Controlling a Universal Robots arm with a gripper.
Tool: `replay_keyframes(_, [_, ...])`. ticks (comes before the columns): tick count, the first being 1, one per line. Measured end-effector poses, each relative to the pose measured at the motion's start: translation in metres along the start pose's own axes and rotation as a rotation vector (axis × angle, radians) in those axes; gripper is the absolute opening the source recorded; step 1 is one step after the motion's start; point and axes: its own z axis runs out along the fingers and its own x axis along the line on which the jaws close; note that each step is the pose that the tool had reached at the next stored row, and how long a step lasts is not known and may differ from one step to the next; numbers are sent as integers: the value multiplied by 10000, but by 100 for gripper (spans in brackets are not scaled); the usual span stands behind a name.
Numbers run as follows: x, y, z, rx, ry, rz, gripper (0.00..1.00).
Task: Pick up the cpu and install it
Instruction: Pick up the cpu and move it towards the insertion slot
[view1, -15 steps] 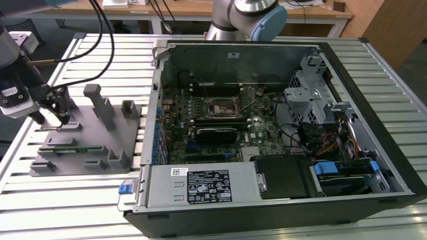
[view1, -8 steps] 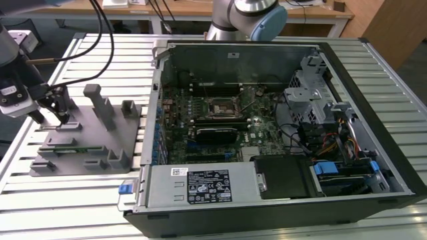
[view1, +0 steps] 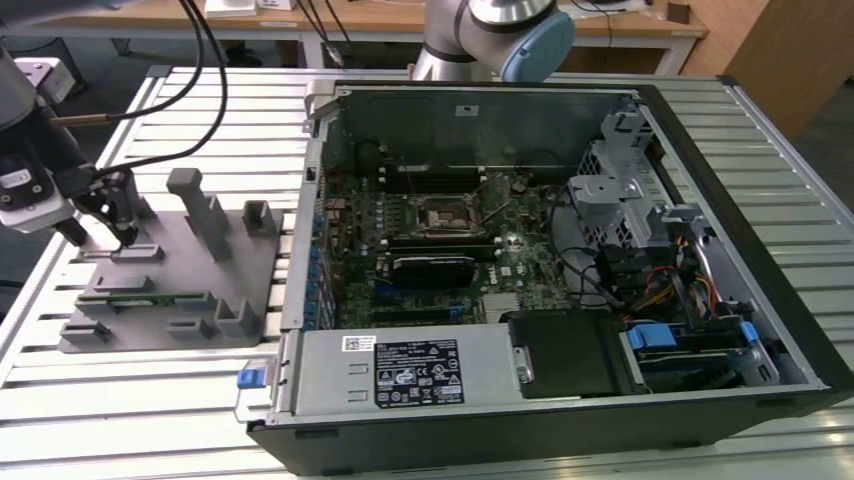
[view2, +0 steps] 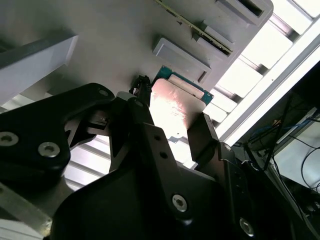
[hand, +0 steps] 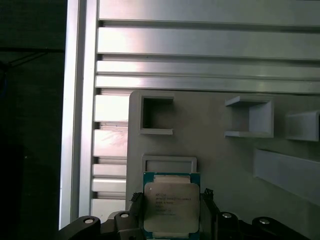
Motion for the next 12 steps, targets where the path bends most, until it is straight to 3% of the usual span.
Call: replay_keyframes(12, [0, 2, -45, 1, 0, 0, 54])
